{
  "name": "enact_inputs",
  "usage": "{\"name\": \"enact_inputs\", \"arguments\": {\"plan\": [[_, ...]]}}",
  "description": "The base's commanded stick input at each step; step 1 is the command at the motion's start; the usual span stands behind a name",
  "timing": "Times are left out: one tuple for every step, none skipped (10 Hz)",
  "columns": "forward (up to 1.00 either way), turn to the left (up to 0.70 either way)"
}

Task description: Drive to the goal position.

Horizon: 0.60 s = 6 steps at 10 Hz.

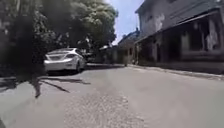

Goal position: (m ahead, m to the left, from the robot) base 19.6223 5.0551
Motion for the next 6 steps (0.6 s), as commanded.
{"name": "enact_inputs", "arguments": {"plan": [[1.0, 0.01], [1.0, 0.01], [1.0, 0.01], [1.0, 0.01], [1.0, 0.01], [1.0, 0.01]]}}
